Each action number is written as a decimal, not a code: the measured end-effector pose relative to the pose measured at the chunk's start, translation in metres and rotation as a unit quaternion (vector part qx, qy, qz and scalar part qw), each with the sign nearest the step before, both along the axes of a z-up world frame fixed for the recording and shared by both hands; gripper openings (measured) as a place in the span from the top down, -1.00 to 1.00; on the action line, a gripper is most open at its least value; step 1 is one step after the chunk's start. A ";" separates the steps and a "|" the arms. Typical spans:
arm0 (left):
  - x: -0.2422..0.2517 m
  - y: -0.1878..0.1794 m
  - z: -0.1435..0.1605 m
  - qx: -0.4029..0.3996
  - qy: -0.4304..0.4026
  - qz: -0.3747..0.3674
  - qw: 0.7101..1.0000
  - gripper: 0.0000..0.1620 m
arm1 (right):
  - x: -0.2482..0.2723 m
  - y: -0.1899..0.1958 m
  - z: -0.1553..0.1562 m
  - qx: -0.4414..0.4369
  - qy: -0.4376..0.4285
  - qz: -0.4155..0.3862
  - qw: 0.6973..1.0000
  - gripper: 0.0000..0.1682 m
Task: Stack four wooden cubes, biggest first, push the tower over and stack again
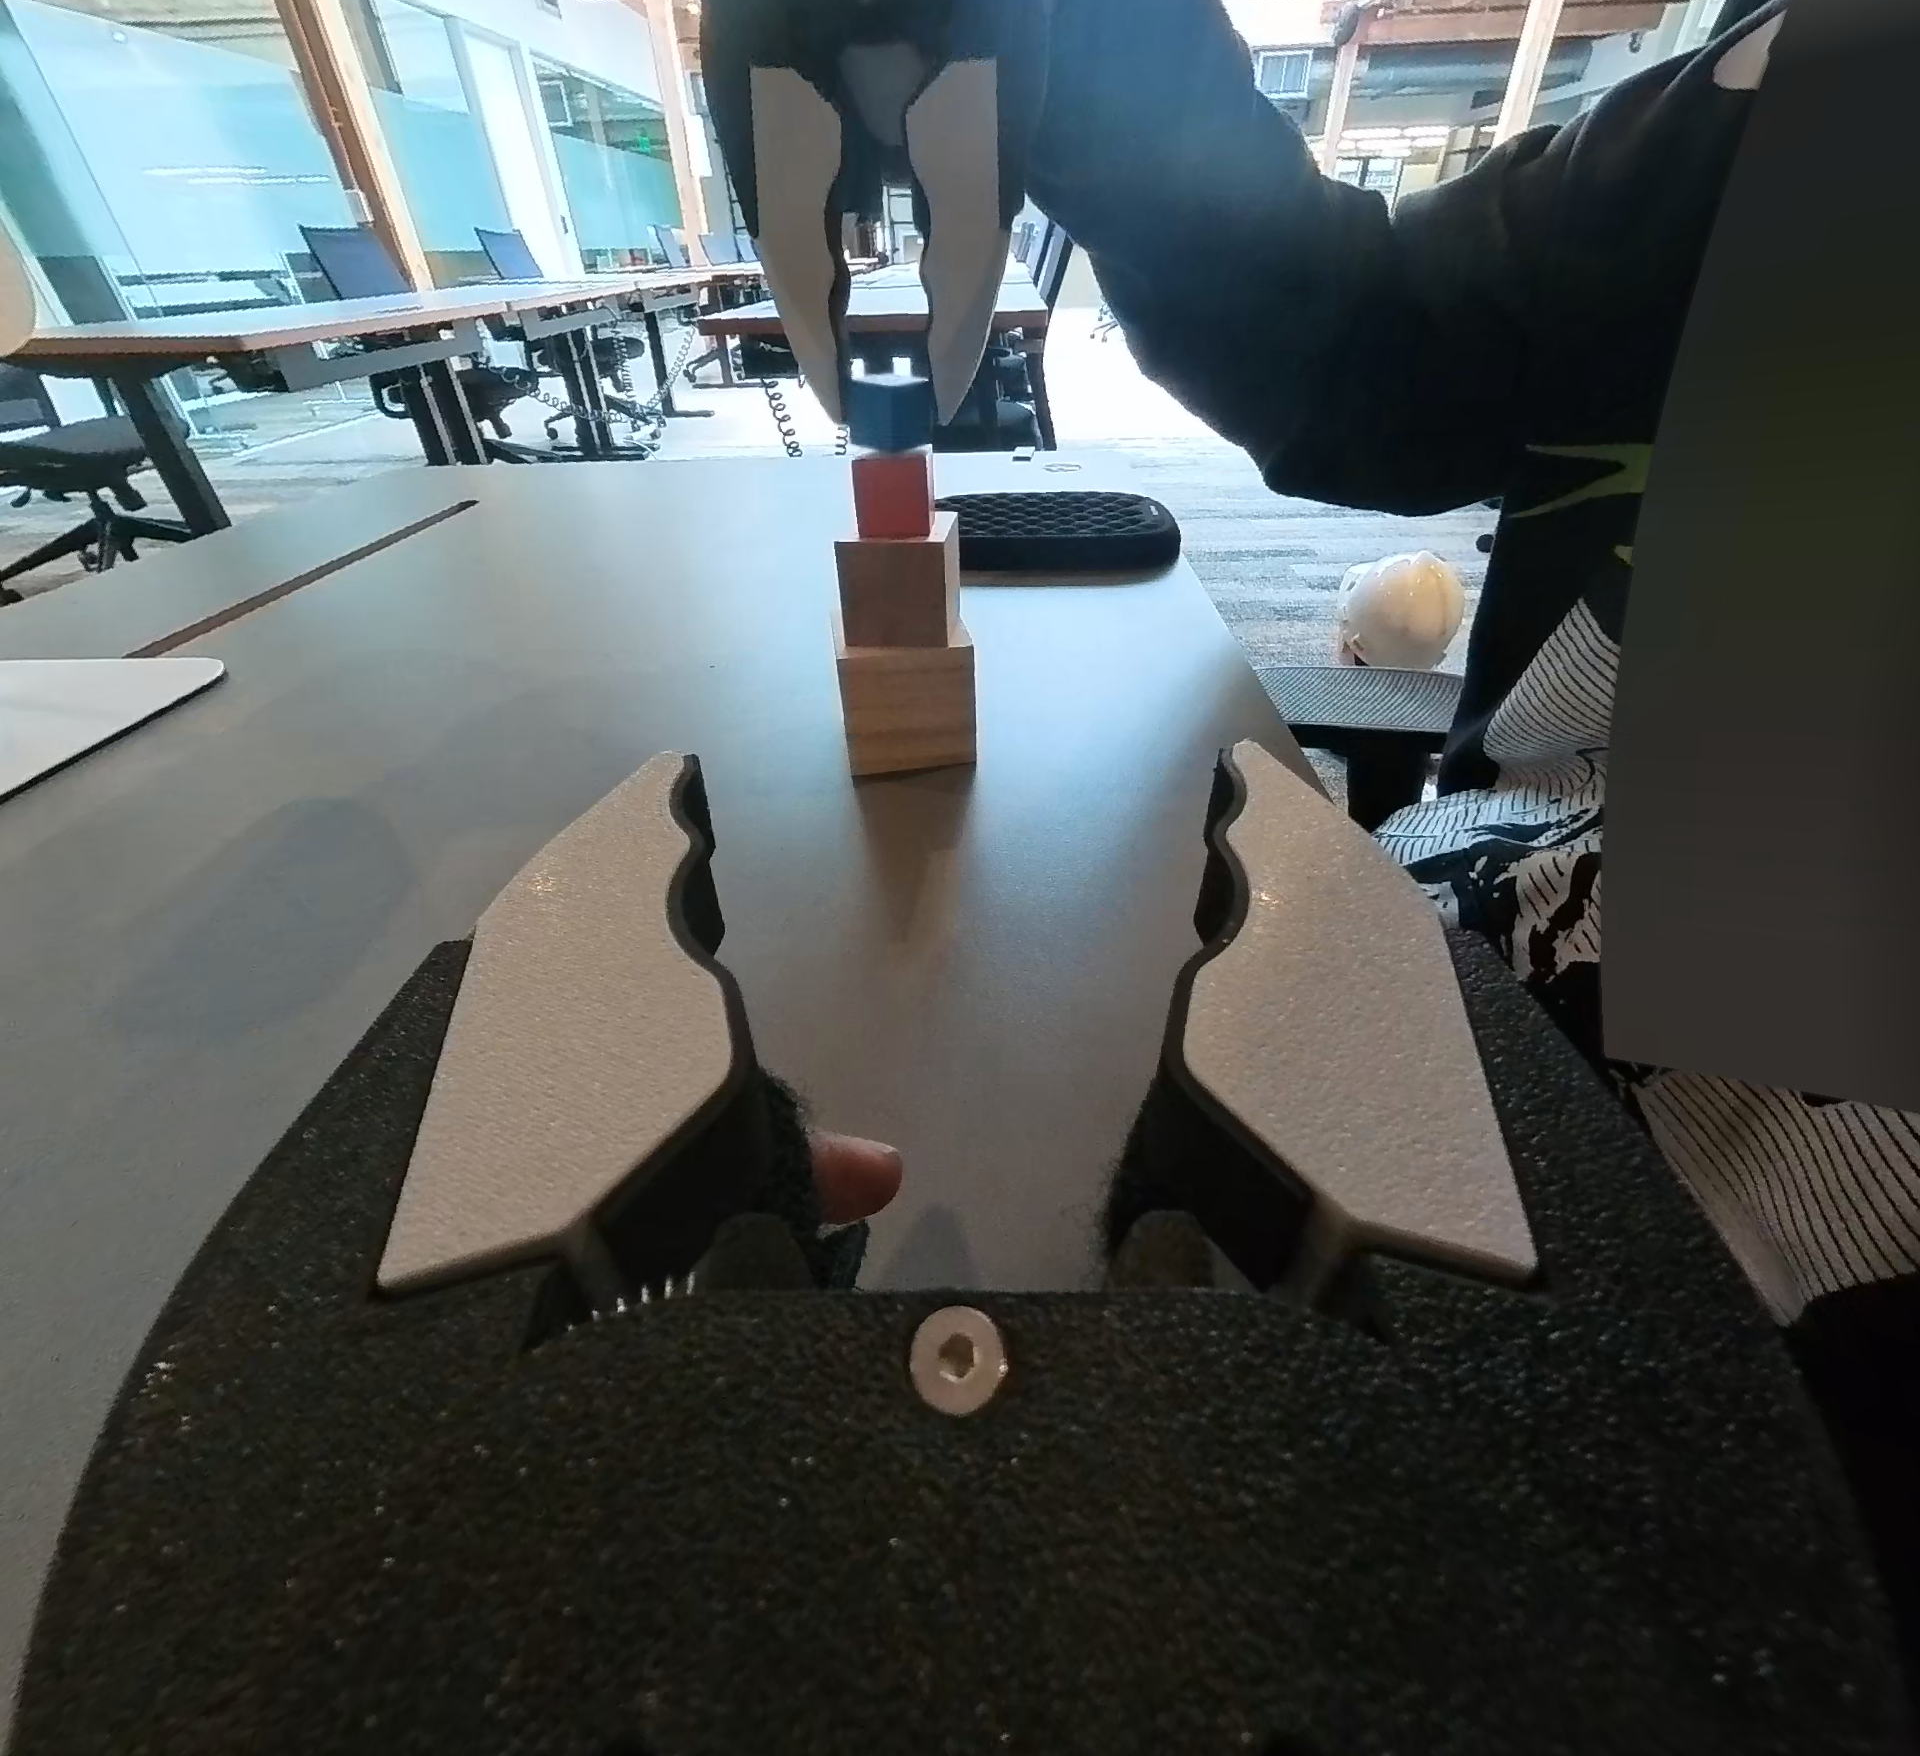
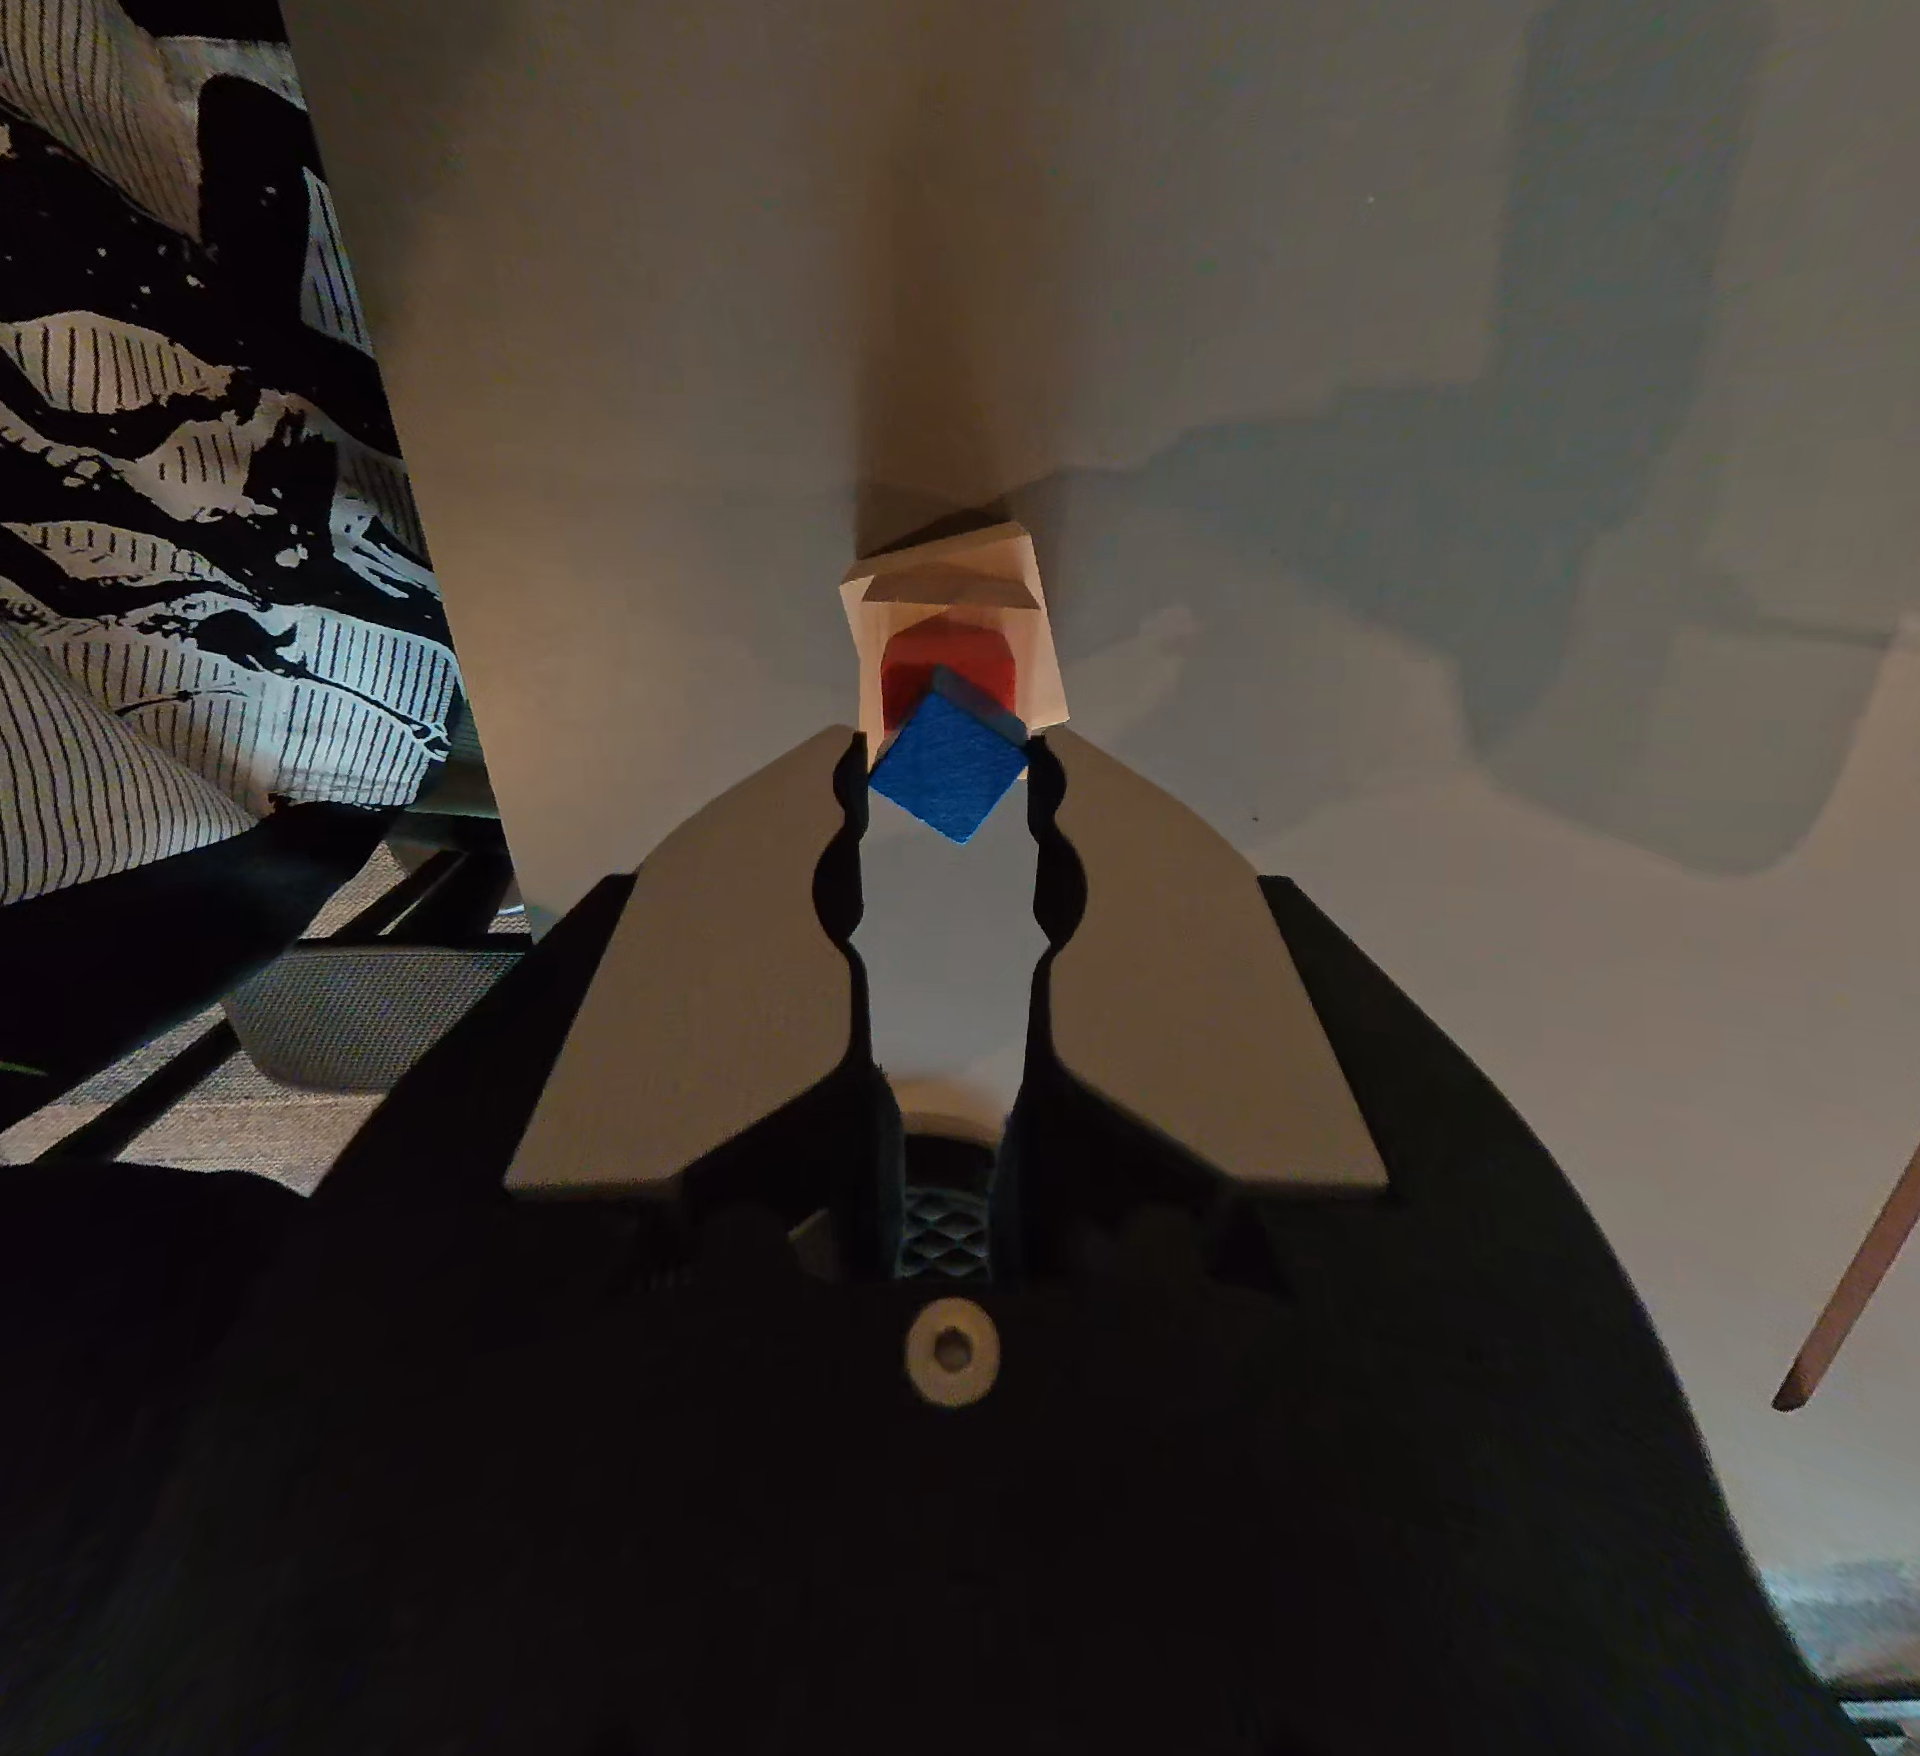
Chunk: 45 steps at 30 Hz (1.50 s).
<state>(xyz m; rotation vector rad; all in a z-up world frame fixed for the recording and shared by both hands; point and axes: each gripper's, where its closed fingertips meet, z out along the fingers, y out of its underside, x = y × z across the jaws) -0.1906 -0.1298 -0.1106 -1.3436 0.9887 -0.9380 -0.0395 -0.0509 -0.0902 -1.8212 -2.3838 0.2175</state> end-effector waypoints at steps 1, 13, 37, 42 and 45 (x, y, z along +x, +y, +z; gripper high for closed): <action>0.000 0.000 0.000 0.000 0.000 0.000 1.000 -0.12 | 0.000 0.000 0.000 0.001 0.000 0.000 1.000 0.66; 0.000 0.000 0.000 0.000 0.000 -0.001 1.000 -0.12 | 0.003 0.000 0.009 0.018 0.028 -0.011 0.999 0.31; 0.000 0.000 0.000 -0.001 0.000 0.001 1.000 -0.12 | 0.046 -0.047 -0.020 -0.011 0.068 0.074 0.995 1.00; 0.000 0.000 0.000 0.000 0.000 0.000 1.000 -0.12 | 0.036 -0.042 -0.034 0.001 0.051 0.053 0.997 1.00; 0.000 0.000 0.000 0.000 0.001 0.000 1.000 -0.12 | 0.030 -0.038 -0.039 0.004 0.052 0.042 0.998 1.00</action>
